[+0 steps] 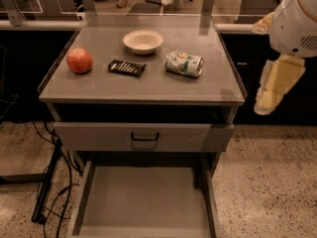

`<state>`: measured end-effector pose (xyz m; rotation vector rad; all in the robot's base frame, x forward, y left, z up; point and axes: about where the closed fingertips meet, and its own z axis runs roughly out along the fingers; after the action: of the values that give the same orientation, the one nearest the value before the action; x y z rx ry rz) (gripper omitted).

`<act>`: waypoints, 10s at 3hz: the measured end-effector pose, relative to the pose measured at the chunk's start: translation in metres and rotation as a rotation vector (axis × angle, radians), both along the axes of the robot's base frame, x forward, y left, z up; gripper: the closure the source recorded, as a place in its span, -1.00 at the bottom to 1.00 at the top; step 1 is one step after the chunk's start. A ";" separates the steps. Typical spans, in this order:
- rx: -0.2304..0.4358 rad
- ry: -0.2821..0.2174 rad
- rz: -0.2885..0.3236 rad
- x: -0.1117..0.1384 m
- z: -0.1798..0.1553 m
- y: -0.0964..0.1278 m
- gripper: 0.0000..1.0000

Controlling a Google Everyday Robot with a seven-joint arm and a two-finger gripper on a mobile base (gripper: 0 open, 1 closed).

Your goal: Place 7up can into middle drawer

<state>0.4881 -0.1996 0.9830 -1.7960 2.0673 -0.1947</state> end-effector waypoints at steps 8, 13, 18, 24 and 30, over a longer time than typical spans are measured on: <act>0.304 -0.077 0.001 0.171 -0.055 0.046 -1.00; 0.405 0.097 0.003 0.240 -0.121 0.100 -1.00; 0.406 0.124 -0.024 0.249 -0.138 0.096 -0.05; 0.430 0.114 -0.040 0.223 -0.099 0.072 1.00; 0.524 0.025 0.033 0.023 -0.100 0.079 1.00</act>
Offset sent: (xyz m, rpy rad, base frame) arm 0.0509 0.0067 -0.0002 0.4411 0.0032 -0.1252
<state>0.5111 -0.1203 0.8826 -1.5070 1.8742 0.3497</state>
